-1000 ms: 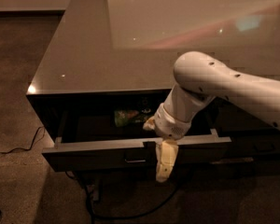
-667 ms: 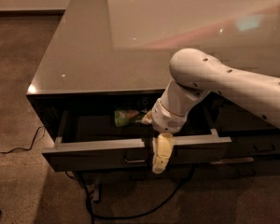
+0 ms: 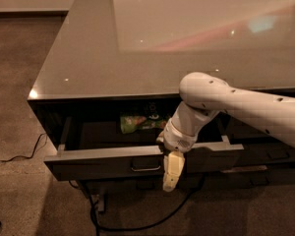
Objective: Open top drawer
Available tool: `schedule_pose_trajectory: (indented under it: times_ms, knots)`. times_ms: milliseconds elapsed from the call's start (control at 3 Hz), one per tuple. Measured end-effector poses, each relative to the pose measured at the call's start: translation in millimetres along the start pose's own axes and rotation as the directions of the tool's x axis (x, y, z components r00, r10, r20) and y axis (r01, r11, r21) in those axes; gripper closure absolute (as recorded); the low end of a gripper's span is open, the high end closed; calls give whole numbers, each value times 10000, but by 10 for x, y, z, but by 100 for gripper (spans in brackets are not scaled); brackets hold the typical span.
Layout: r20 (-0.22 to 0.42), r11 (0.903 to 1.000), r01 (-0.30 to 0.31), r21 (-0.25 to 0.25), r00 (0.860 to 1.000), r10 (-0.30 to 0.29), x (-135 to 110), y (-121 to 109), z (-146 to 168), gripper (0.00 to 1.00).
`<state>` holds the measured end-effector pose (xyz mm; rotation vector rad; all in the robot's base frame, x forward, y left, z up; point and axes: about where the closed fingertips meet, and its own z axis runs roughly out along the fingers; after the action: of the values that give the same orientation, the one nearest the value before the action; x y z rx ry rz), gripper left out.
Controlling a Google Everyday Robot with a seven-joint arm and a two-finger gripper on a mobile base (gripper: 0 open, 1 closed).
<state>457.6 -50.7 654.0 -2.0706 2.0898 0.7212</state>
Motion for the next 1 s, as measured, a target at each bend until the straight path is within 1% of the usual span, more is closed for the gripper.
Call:
schedule_pose_trajectory:
  times_ms: [333, 1000]
  knots:
    - [-54, 9981, -578, -209, 9983, 577, 192, 37, 149, 17]
    - [-54, 9981, -578, -210, 9983, 577, 163, 56, 85, 63]
